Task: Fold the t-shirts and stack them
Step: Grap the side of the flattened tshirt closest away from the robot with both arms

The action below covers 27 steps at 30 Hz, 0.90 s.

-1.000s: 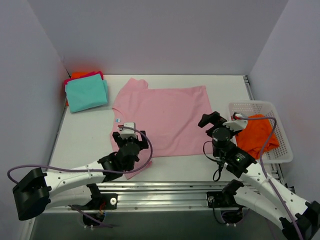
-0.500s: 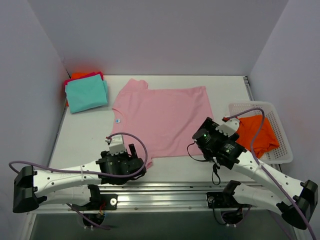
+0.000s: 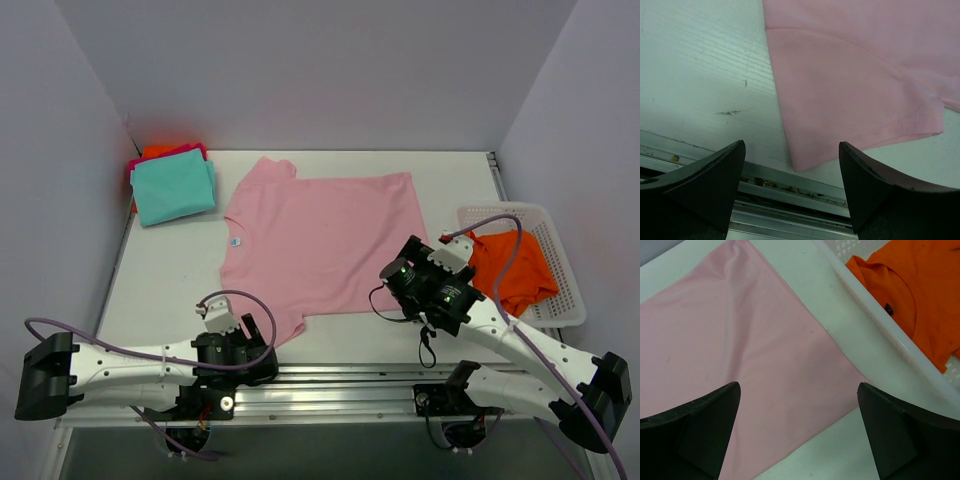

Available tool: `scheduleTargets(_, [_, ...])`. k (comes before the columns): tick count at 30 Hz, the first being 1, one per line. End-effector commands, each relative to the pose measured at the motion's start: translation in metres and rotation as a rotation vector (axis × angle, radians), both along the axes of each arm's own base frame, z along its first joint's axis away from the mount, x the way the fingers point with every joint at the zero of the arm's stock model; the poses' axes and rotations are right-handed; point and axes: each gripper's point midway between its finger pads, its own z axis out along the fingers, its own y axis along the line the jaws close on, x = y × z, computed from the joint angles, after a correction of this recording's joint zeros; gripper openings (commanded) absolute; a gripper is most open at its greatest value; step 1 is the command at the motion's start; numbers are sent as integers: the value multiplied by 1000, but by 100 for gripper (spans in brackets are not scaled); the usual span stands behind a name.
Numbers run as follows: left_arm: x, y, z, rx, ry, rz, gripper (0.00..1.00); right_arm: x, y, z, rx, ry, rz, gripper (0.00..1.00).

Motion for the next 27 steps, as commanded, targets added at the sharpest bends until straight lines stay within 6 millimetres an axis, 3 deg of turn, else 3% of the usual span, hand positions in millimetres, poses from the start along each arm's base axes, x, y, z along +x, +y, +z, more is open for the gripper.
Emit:
scheduleTargets(1, [0, -23, -3, -125, 2, 37, 84, 1, -8, 7, -40, -35, -36, 100])
scheduleTargets(7, [0, -38, -19, -145, 7, 43, 83, 4, -6, 2, -58, -23, -37, 100])
scheduleTargets(15, [-2, -34, -27, -140, 15, 42, 77, 6, -5, -2, -77, -15, -47, 100])
scheduleTargets(20, [-2, -32, -32, -144, 17, 39, 60, 6, -5, -6, -80, -7, -55, 100])
scheduleTargets(24, [-1, -31, -31, -142, 5, 35, 39, 5, -2, -11, -71, 8, -41, 100])
scheduleTargets(27, [4, -25, -25, -130, -31, 50, 32, 13, 21, -43, 19, 107, 107, 100])
